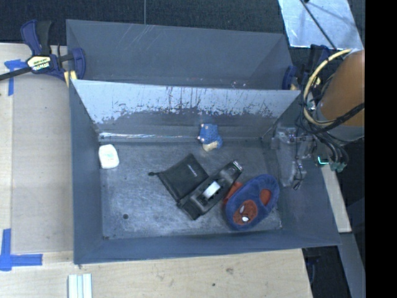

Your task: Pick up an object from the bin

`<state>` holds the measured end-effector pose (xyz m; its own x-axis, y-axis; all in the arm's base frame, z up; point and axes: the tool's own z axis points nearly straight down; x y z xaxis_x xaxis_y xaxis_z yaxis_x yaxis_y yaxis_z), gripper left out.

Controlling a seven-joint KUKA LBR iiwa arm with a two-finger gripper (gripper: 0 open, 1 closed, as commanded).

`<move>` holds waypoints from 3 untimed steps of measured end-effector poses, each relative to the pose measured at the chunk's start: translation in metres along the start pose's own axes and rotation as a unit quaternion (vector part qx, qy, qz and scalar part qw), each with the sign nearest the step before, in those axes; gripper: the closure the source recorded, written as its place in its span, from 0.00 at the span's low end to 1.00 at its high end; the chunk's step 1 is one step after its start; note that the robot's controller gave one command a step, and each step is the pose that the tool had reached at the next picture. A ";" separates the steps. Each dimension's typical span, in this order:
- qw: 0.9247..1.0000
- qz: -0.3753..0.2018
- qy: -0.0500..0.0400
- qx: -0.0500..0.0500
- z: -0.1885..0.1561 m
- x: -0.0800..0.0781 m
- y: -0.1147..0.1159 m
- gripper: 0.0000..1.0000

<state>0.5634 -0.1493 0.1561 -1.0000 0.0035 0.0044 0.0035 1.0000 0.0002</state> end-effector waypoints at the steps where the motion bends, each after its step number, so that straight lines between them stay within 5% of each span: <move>1: 0.985 -0.172 -0.003 0.001 0.086 0.016 0.016 0.00; 2: 0.914 -0.405 -0.005 0.004 0.054 0.035 0.060 0.00; 3: 0.825 -0.564 -0.009 0.008 0.049 0.067 0.057 0.00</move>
Offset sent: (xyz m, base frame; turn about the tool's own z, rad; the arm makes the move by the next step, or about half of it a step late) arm -0.0169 0.0165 -0.0861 -0.3465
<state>0.4959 -0.0922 0.1072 -0.3658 -0.9307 -0.0047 -0.9305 0.3658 -0.0193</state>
